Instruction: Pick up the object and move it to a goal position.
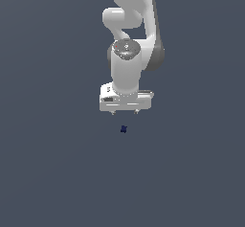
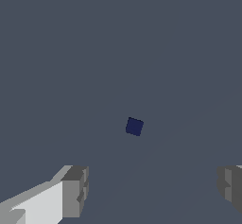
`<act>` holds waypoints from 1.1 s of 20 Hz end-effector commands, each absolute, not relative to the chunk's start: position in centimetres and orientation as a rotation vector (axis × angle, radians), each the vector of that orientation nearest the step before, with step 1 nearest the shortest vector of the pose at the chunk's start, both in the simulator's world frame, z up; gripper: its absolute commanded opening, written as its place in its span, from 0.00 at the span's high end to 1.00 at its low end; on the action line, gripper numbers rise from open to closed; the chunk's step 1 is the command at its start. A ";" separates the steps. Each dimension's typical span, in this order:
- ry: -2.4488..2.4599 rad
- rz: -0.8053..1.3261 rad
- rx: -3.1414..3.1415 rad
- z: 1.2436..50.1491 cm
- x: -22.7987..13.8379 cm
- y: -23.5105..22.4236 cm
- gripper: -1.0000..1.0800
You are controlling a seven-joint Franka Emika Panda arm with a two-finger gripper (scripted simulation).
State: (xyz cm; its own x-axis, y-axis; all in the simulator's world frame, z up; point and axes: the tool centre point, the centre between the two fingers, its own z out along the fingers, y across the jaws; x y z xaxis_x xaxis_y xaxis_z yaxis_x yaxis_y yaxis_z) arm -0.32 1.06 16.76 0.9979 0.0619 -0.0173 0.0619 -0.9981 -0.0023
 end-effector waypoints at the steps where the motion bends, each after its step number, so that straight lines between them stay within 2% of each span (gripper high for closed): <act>1: -0.097 0.027 -3.138 16.8 -0.3 1.1 0.04; 15: -0.143 -0.018 -3.145 17.9 0.6 2.7 0.04; 22: -0.070 -0.016 -3.143 16.3 0.7 2.5 0.04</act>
